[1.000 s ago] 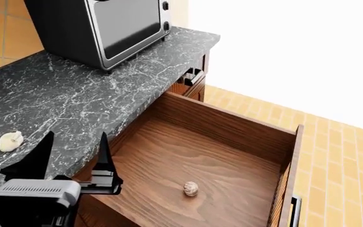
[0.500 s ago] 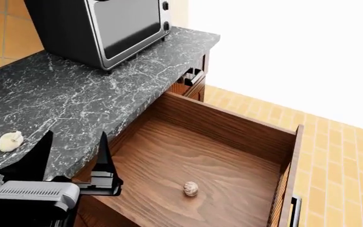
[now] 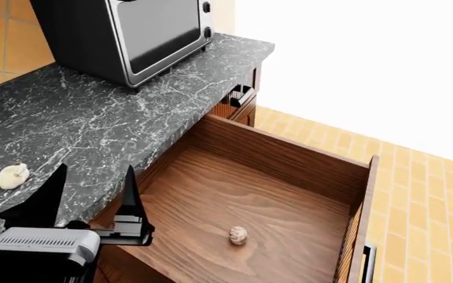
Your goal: Close the right drawer.
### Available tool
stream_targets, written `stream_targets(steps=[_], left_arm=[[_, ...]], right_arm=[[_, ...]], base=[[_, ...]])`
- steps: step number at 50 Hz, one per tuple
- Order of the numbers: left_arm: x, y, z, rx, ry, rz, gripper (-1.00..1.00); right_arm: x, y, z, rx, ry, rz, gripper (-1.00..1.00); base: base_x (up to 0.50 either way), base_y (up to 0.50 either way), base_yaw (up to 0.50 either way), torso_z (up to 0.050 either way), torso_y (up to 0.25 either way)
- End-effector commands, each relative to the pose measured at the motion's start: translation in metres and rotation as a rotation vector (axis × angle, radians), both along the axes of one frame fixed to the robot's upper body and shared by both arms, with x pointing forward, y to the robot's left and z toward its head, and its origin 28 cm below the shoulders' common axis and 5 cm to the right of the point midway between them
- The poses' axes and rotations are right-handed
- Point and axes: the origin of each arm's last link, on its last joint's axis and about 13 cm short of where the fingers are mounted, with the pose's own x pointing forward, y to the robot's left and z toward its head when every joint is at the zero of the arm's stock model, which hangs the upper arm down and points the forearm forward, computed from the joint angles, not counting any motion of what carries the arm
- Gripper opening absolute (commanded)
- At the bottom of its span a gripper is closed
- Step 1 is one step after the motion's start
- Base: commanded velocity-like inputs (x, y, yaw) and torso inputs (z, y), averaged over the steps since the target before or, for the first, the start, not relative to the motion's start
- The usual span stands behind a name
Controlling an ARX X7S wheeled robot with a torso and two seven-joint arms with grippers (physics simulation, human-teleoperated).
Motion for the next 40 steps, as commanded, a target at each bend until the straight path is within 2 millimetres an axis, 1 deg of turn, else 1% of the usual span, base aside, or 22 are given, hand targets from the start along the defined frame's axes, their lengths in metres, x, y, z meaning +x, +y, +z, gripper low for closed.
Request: stream_targets(steps=[1,4,9,14,20,26,31,40], left_arm=[[-0.001,0.0,0.0,-0.002,0.0,0.001,1.0],[-0.001,0.0,0.0,-0.003,0.0,0.001,1.0],[-0.001,-0.001,0.001,-0.004,-0.002,-0.003,1.0],[-0.001,-0.002,0.001,-0.003,-0.001,-0.005,1.0],[-0.001,-0.002,0.002,-0.002,-0.003,-0.006,1.0],[0.0,-0.002,0.0,-0.003,-0.001,-0.006,1.0],[0.0,-0.002,0.002,-0.001,-0.006,-0.009,1.0],[-0.001,-0.002,0.004,-0.004,-0.008,-0.009,1.0]], right_arm=[[0.01,0.011,-0.012,0.018,0.033,0.038,1.0],[0.013,0.014,-0.01,0.017,0.032,0.055,1.0],[0.027,0.019,-0.014,0.022,0.039,0.079,1.0],[0.034,0.025,-0.02,0.027,0.047,0.098,1.0],[0.044,0.027,-0.027,0.031,0.054,0.118,1.0],[0.051,0.034,-0.018,0.015,0.036,0.149,1.0],[0.057,0.047,-0.006,0.001,0.024,0.196,1.0],[0.067,0.06,0.005,-0.01,0.016,0.246,1.0]], base=[[0.0,0.0,0.0,0.0,0.0],[0.0,0.0,0.0,0.0,0.0],[0.0,0.0,0.0,0.0,0.0],[0.0,0.0,0.0,0.0,0.0],[0.0,0.0,0.0,0.0,0.0],[0.0,0.0,0.0,0.0,0.0],[0.0,0.0,0.0,0.0,0.0],[0.0,0.0,0.0,0.0,0.0]])
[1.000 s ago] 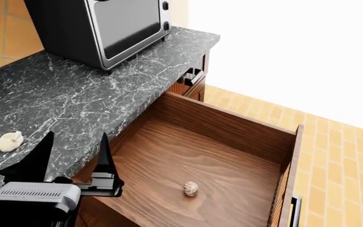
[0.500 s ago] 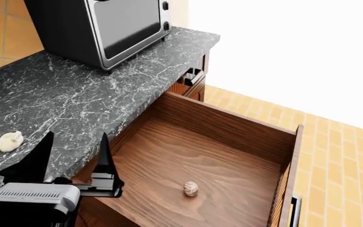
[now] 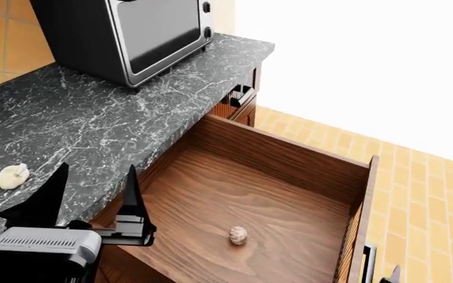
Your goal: Close the right drawer.
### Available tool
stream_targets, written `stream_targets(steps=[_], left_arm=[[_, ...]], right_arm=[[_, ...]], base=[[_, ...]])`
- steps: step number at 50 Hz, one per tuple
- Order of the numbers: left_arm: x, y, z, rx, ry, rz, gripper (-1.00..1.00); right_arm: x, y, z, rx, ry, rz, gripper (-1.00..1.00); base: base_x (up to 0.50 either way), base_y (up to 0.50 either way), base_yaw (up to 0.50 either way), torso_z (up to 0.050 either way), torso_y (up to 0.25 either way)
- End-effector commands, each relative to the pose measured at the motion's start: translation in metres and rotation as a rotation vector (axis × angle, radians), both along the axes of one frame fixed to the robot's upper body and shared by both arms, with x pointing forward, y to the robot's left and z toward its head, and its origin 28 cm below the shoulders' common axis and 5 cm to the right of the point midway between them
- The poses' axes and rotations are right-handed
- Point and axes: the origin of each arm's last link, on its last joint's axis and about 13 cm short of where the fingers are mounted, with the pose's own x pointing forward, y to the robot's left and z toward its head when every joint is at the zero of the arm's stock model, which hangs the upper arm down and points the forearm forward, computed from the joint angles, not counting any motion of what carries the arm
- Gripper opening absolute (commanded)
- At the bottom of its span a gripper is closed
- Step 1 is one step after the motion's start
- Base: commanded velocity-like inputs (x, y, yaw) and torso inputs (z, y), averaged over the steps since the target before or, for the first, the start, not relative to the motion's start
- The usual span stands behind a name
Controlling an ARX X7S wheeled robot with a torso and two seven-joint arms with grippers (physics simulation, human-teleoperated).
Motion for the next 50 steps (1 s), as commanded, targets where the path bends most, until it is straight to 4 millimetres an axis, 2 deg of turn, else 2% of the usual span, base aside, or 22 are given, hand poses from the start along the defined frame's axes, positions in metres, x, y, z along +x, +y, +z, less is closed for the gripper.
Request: stream_targets(steps=[1,35,50], left_arm=[[0.0,0.0,0.001,-0.003,-0.004,-0.002,1.0],[-0.003,0.001,0.006,-0.014,-0.024,0.0,1.0],[-0.01,0.001,0.01,-0.017,-0.04,0.002,1.0]], right_arm=[[0.013,0.017,0.012,-0.012,-0.011,0.07,1.0],[0.048,0.053,0.001,-0.03,0.027,0.268,1.0],[0.058,0.073,0.014,-0.06,-0.004,0.381,1.0]], base=[[0.0,0.0,0.0,0.0,0.0],[0.0,0.0,0.0,0.0,0.0],[0.0,0.0,0.0,0.0,0.0]])
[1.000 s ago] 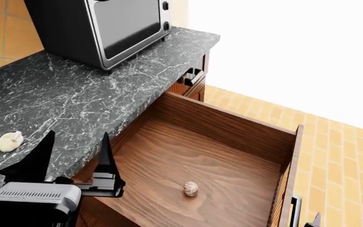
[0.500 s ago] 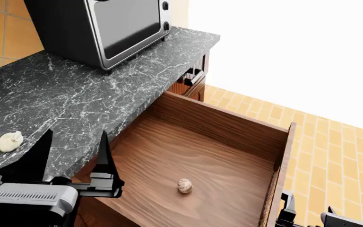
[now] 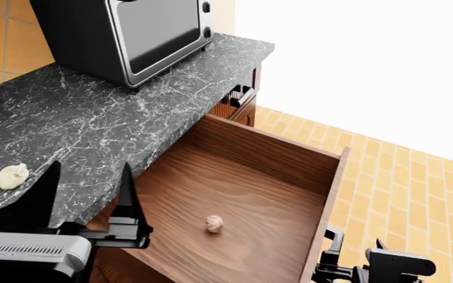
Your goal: Close the right drawer.
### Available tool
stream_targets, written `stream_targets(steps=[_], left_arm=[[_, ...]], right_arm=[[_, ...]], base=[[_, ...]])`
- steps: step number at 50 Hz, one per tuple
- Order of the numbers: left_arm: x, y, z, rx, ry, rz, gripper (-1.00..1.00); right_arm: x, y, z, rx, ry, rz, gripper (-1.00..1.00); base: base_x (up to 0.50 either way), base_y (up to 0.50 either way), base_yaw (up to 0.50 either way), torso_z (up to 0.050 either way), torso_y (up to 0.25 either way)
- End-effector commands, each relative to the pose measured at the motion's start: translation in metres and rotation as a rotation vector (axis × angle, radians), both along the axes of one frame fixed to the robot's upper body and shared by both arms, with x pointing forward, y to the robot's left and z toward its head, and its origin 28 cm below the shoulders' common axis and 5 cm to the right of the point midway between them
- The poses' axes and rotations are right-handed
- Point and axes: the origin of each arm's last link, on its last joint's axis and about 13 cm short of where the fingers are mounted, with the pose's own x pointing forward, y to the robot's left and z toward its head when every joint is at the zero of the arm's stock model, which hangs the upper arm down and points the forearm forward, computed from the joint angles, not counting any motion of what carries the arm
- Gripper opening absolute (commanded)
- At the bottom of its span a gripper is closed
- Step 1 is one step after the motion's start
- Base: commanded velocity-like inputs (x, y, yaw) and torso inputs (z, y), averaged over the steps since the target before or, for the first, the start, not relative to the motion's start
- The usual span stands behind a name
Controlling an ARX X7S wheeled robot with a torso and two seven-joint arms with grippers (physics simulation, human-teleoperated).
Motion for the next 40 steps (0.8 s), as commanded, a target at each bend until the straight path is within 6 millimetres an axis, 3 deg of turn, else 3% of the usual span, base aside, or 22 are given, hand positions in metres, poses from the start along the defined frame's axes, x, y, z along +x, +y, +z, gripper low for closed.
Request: stream_targets(steps=[1,19,40], left_arm=[[-0.003,0.001,0.003,-0.005,-0.011,0.004,1.0],[-0.001,0.0,0.005,-0.001,-0.014,0.008,1.0],[0.001,-0.001,0.001,0.001,-0.007,0.002,1.0]], right_arm=[[0.008,0.024,0.005,0.005,-0.006,0.113,1.0],[0.025,0.05,0.03,0.001,-0.054,0.264,1.0],[0.039,0.07,0.042,-0.012,-0.05,0.463,1.0]], base=[[0.0,0.0,0.0,0.0,0.0],[0.0,0.0,0.0,0.0,0.0],[0.0,0.0,0.0,0.0,0.0]])
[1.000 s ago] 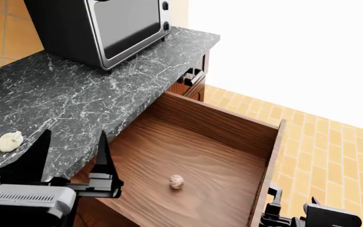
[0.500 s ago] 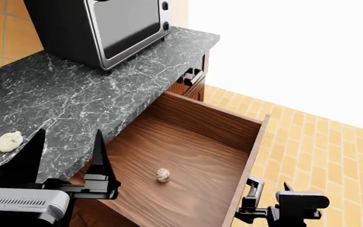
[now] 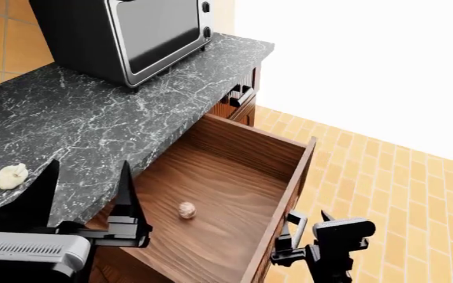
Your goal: Close the right drawer.
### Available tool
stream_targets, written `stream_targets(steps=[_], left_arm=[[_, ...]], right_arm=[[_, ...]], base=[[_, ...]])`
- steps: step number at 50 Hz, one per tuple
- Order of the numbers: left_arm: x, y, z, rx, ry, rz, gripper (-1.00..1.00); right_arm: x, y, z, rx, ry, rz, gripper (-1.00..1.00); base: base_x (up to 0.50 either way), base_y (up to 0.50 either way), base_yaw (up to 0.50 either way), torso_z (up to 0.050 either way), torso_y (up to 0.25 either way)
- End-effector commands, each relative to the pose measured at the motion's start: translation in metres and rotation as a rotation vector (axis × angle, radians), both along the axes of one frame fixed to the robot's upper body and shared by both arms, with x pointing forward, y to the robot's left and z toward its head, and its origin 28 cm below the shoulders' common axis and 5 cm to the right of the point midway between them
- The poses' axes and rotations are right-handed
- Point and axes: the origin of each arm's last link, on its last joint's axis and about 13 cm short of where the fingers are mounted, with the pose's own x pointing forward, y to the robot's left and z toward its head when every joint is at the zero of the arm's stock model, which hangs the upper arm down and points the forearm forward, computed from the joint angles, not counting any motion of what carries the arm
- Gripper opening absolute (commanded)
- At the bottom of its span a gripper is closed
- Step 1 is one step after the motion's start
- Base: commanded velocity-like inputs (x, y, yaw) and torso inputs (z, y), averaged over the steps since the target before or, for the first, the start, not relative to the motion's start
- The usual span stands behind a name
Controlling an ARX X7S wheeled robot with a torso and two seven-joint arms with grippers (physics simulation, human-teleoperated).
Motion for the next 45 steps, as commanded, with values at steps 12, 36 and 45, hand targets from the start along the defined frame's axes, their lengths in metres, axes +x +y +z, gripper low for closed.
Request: stream_targets(steps=[12,36,45], left_arm=[[-0.002,-0.001,0.004,0.001,-0.007,-0.009,1.0],[-0.004,0.0,0.006,-0.004,-0.017,-0.002,1.0],[-0.004,0.0,0.007,-0.011,-0.027,0.001,1.0]], right_arm=[[0.027,0.037,0.016,0.059,-0.007,0.328,1.0],[0.044,0.061,0.017,0.067,0.012,0.451,1.0],[0.052,0.068,0.02,0.07,0.007,0.484,1.0]], base=[[0.0,0.0,0.0,0.0,0.001],[0.0,0.0,0.0,0.0,0.0],[0.0,0.0,0.0,0.0,0.0]])
